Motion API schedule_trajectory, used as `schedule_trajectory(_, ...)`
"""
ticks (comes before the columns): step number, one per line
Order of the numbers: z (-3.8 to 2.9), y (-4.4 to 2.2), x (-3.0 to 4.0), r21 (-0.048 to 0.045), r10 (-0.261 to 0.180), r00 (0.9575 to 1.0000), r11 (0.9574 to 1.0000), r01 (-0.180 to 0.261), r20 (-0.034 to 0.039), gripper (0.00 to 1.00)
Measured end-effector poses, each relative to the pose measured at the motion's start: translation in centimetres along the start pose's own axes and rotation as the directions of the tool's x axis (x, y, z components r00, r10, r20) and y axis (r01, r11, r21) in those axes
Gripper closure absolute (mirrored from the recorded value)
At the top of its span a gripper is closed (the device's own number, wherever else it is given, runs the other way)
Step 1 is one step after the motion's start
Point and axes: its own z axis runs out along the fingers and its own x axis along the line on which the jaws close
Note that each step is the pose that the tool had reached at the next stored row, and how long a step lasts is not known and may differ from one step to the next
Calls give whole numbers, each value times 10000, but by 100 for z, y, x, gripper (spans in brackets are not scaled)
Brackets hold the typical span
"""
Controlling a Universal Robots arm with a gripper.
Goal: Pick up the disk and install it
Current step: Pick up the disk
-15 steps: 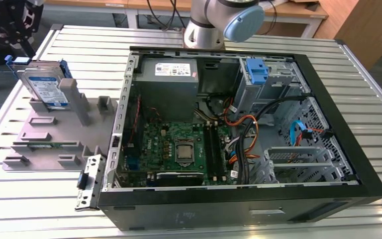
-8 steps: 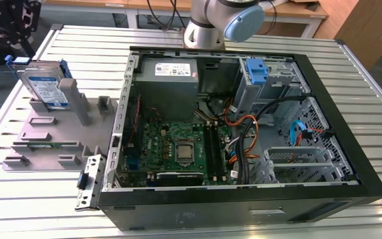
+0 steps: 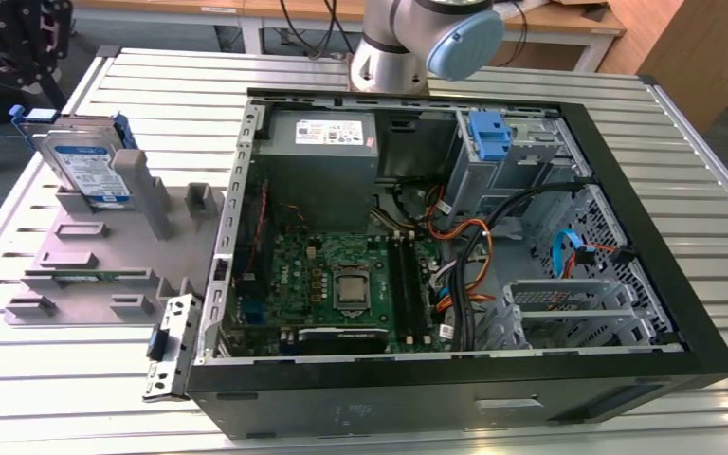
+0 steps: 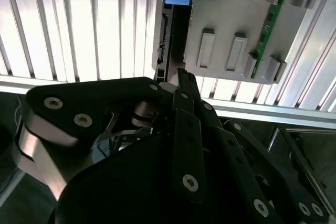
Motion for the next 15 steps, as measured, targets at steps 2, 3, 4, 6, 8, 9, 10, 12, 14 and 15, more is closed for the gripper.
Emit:
schedule_trajectory(2,0,0,0,-11,-342,9994,9994,342,-15,89)
schedule_trajectory(3,1,0,0,-17,-506,9987,9987,506,-22,89)
schedule_trajectory(4,0,0,0,-23,-666,9978,9978,666,-29,89)
schedule_trajectory(6,0,0,0,-34,-952,9954,9954,952,-42,89)
schedule_trajectory(8,0,0,0,-36,-1006,9949,9949,1006,-44,89)
schedule_trajectory(9,0,0,0,-36,-1007,9949,9949,1007,-44,89)
schedule_trajectory(10,0,0,0,-36,-1008,9949,9949,1008,-44,89)
schedule_trajectory(12,0,0,0,-36,-1009,9949,9949,1008,-44,89)
schedule_trajectory(14,0,0,0,-36,-1021,9948,9948,1021,-44,89)
schedule_trajectory(15,1,0,0,-38,-1077,9942,9942,1077,-46,89)
